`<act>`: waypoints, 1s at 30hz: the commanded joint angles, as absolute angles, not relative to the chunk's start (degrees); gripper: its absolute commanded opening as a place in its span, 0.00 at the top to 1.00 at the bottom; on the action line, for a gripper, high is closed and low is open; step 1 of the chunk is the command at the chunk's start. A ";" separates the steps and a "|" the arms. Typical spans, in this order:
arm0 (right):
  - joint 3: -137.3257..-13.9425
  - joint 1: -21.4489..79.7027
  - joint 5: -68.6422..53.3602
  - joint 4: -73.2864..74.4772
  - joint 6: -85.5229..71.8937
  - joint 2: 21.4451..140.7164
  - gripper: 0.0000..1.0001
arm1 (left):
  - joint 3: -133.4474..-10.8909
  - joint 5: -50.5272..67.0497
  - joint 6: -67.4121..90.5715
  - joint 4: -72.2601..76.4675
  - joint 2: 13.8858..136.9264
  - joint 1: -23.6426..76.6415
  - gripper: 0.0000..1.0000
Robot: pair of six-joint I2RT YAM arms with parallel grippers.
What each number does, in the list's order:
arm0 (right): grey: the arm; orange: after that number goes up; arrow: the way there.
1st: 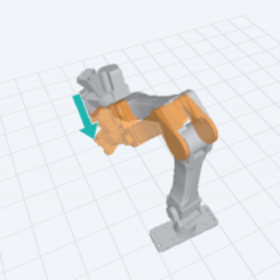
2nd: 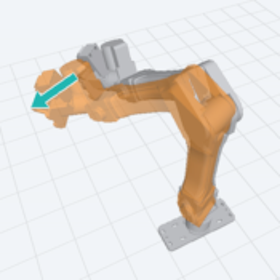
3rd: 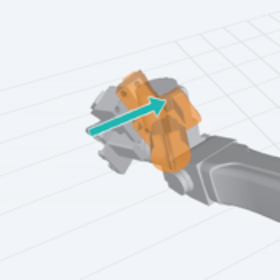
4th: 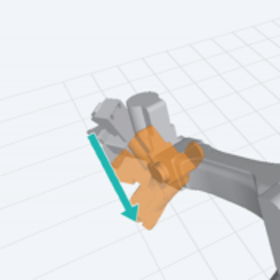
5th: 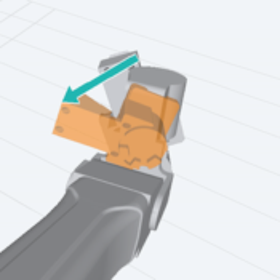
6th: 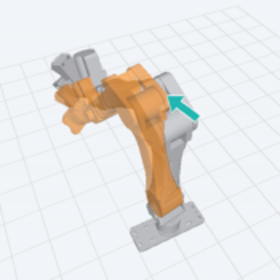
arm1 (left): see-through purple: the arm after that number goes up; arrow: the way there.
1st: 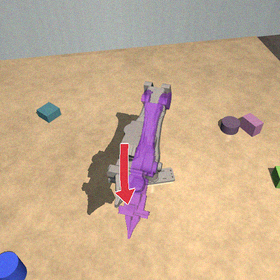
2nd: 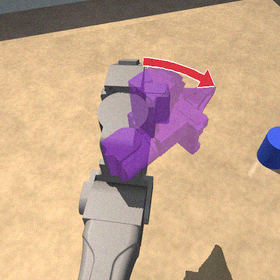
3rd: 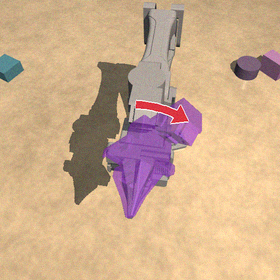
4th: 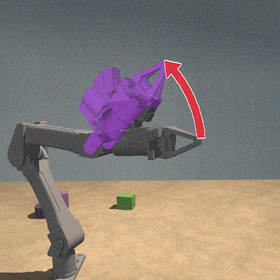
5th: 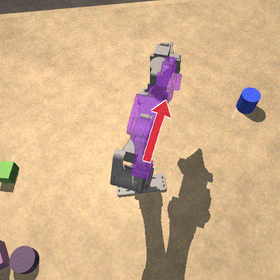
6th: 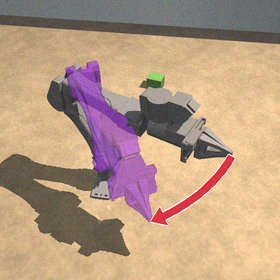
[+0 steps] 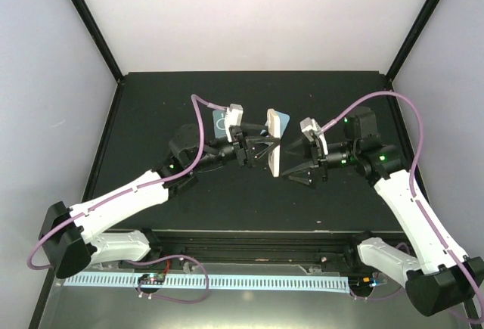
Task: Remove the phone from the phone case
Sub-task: Pick up the phone at the center of the board.
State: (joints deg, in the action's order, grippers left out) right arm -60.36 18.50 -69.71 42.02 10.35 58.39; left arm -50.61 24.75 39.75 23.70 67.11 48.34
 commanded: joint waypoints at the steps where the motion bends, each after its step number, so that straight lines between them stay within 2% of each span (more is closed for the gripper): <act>1: -58.81 21.08 -69.68 35.00 4.60 56.26 0.00 | -51.01 27.17 42.82 33.49 65.87 48.65 0.54; 22: -60.13 26.99 -68.42 31.65 1.36 60.71 0.01 | -47.57 27.38 46.90 40.24 65.54 49.13 0.54; 25: -59.27 26.98 -68.36 28.84 -0.65 59.77 0.06 | -47.38 27.32 47.17 40.65 66.06 49.14 0.54; 28: -58.85 26.98 -68.20 27.72 -1.46 59.16 0.17 | -47.24 27.33 47.36 40.74 66.47 49.13 0.53; 30: -58.67 26.97 -68.20 27.64 -1.69 59.15 0.23 | -46.94 27.22 46.86 40.48 66.41 49.14 0.48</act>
